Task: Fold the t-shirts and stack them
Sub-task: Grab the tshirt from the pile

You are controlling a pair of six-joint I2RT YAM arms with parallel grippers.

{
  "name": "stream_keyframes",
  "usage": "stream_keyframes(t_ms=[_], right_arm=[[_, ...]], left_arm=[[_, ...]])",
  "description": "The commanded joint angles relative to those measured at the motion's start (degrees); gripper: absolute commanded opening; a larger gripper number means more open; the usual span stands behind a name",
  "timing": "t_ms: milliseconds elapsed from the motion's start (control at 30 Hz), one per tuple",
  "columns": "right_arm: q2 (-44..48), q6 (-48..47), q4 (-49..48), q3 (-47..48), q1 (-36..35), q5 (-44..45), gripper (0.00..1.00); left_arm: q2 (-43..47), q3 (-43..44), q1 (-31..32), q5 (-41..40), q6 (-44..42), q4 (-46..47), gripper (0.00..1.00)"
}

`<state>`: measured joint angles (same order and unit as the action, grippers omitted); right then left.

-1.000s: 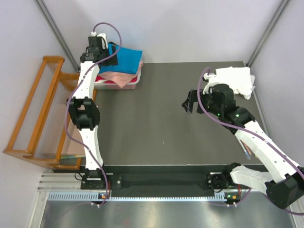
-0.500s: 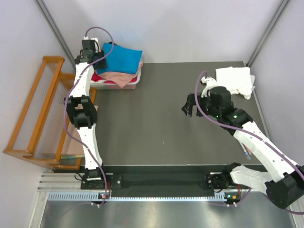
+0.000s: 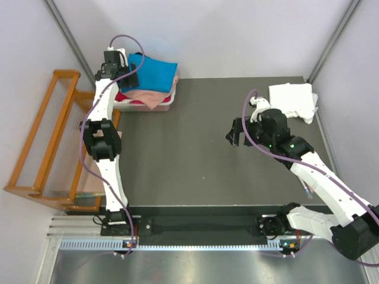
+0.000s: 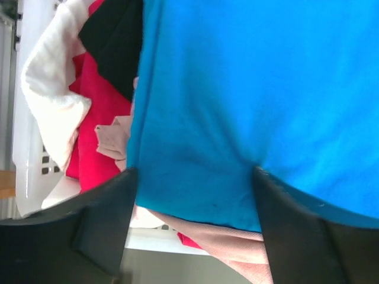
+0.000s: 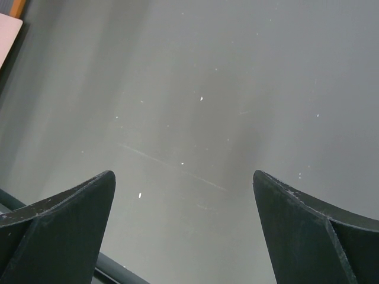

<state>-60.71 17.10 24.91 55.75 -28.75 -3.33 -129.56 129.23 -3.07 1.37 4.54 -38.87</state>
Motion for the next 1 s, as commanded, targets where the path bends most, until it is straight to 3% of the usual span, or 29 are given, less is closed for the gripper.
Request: stream_keyframes(t_ms=[0,267,333,400,433,467,533,633,700,733,767,800,967], right_arm=[[1.65,-0.75,-2.67,-0.64,-0.87,-0.53,1.00],[1.38,-0.76,-2.93,-1.17,-0.95,-0.36,1.00],[1.12,-0.49,-3.02,-1.08,-0.87,-0.45,1.00],[1.20,-0.40,-3.11,-0.99,-0.95,-0.45,1.00],[1.12,-0.32,-3.20,-1.08,-0.87,-0.45,1.00],[1.20,-0.32,-3.20,-0.99,-0.95,-0.45,1.00],[1.21,-0.23,-3.20,-1.08,-0.95,-0.53,1.00],[1.47,-0.14,-3.28,-1.08,-0.95,-0.53,1.00],[1.56,-0.14,-3.20,-1.17,-0.95,-0.53,1.00],[1.73,-0.23,-3.20,-1.25,-0.87,-0.62,1.00],[1.99,-0.23,-3.11,-1.34,-0.87,-0.53,1.00],[2.00,-0.23,-3.11,-1.43,-0.87,-0.53,1.00],[2.79,-0.40,-2.93,-2.13,-0.87,-0.45,1.00]], left_arm=[[2.56,0.14,-2.63,-0.66,3.01,1.61,0.85],[-0.34,2.60,-3.08,-0.32,0.74,0.64,0.85],[-0.78,2.61,-2.99,1.18,0.91,0.55,0.76],[-1.14,2.43,-2.56,2.40,0.91,0.20,0.53],[-1.14,2.26,-2.29,2.67,0.83,-0.06,0.35],[-0.96,2.26,-1.94,2.85,0.65,-0.24,0.29],[-0.52,2.26,-1.76,3.99,0.65,-0.33,0.23],[0.27,1.82,-1.59,4.35,0.74,-0.41,0.32],[0.62,1.47,-1.59,4.17,0.30,-0.68,0.33],[0.71,1.03,-1.59,3.82,0.04,-0.59,0.28],[0.80,0.85,-1.59,3.65,-0.23,-0.68,0.09],[0.80,0.59,-1.59,3.47,-0.23,-0.77,0.00],[2.46,-0.82,-1.68,4.43,0.21,-0.15,0.00]])
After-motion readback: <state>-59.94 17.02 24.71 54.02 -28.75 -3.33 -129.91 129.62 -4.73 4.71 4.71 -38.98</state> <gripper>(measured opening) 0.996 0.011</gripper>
